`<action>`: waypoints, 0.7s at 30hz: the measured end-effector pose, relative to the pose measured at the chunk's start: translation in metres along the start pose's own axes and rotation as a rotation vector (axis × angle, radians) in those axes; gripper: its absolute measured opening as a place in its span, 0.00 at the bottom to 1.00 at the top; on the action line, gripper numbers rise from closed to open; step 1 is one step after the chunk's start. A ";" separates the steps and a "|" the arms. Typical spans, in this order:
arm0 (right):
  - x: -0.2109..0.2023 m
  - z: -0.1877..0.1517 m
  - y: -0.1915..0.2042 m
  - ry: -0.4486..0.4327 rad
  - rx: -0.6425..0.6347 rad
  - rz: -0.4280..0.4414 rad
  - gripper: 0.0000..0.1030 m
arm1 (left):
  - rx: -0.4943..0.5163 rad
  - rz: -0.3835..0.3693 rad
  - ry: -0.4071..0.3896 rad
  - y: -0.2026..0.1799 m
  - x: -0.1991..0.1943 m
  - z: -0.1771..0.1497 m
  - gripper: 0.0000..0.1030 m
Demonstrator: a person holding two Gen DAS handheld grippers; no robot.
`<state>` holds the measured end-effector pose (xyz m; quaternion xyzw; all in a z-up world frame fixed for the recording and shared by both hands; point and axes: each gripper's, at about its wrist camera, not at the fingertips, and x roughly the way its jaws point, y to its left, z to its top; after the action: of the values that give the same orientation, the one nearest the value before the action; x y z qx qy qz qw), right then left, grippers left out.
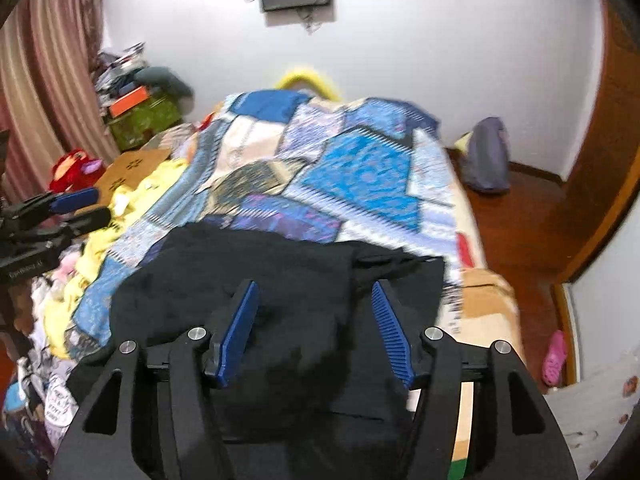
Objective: Fold large clothes
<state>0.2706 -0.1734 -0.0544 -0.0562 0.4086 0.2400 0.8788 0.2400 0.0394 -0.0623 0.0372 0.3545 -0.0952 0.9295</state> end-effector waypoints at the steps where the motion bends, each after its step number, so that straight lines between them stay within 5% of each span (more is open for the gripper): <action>1: 0.005 -0.005 0.004 0.019 -0.007 0.022 0.55 | -0.001 -0.018 0.015 -0.002 0.004 -0.005 0.55; 10: 0.078 -0.070 0.039 0.236 -0.117 0.026 0.55 | 0.044 -0.041 0.258 -0.018 0.072 -0.094 0.56; 16: 0.090 -0.088 0.038 0.265 -0.107 0.010 0.56 | -0.135 -0.064 0.268 0.001 0.091 -0.122 0.70; 21: 0.079 -0.073 0.033 0.283 -0.093 0.030 0.56 | -0.125 -0.047 0.263 0.001 0.081 -0.110 0.70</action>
<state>0.2477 -0.1365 -0.1581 -0.1240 0.5176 0.2613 0.8052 0.2270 0.0431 -0.1984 -0.0167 0.4790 -0.0888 0.8732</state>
